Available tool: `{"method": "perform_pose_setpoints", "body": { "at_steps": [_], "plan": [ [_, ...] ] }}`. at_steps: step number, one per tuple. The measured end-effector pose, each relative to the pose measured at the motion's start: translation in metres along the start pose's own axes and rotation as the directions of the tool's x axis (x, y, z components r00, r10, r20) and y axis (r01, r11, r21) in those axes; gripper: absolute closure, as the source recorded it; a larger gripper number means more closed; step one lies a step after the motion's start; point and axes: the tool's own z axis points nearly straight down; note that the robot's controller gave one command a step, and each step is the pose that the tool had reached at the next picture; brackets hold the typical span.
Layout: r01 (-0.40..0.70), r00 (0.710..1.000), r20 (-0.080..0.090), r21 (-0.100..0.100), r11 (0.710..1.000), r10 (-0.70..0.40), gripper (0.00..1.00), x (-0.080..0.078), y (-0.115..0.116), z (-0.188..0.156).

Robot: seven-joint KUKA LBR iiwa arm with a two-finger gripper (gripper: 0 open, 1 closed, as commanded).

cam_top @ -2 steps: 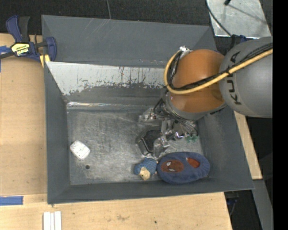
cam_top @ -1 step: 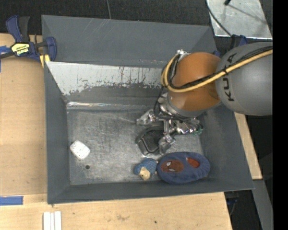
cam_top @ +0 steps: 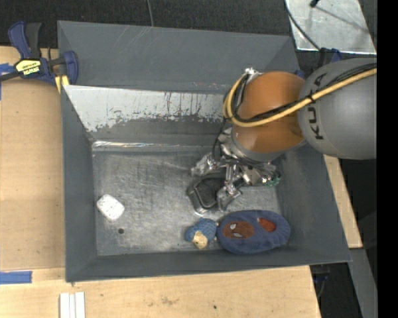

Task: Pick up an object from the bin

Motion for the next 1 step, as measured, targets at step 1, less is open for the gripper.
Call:
{"method": "perform_pose_setpoints", "body": {
  "at_steps": [1],
  "plan": [
    [0.296,0.955,-0.001,0.001,0.955,-0.296,1.0,0.0236,-0.0251,-0.1483]
  ]
}}
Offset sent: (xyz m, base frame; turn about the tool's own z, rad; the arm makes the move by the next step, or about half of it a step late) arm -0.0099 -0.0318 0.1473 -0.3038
